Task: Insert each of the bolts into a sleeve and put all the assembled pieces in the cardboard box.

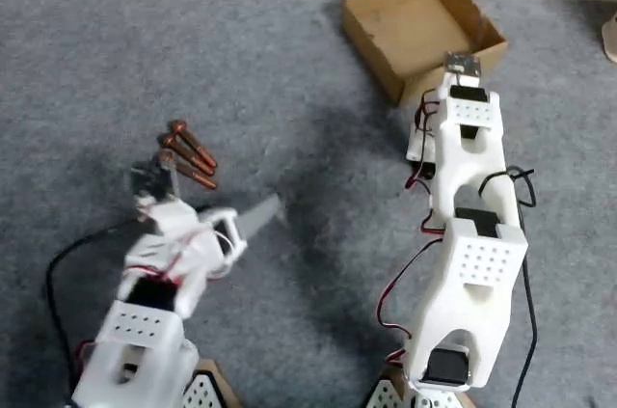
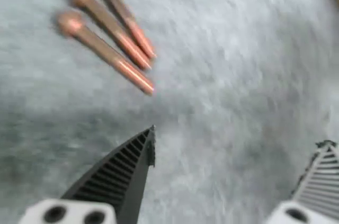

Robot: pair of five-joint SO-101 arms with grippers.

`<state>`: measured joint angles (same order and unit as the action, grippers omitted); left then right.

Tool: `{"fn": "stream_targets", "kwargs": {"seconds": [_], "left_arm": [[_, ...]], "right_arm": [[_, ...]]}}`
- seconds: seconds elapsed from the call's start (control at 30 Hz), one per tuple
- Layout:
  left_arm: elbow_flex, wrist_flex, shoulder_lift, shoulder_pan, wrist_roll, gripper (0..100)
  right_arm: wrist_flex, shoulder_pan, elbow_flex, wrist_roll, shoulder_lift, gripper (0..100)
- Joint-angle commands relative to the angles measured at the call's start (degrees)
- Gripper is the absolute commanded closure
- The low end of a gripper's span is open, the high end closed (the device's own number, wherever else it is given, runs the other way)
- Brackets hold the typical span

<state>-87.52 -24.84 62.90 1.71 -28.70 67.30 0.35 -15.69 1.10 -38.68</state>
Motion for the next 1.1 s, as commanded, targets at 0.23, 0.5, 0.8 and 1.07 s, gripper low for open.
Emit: {"fn": "stream_targets", "kwargs": {"seconds": [0.23,0.5,0.8,1.07], "left_arm": [[17.7,-16.1,0.4,-9.0,-5.8,58],[18.2,-16.1,0.2,-10.5,-10.1,58],[16.7,-16.3,0.9,-10.5,-10.3,58],[10.6,-16.2,9.5,-11.6,-10.2,58]], "right_arm": [[-0.3,-1.8,-1.7,0.0,-0.8,99.2],[-0.3,-1.8,-1.7,0.0,-0.8,99.2],[-0.4,-1.8,-1.7,0.0,-0.9,99.2],[-0.6,-1.8,-1.7,0.0,-1.0,99.2]]}}
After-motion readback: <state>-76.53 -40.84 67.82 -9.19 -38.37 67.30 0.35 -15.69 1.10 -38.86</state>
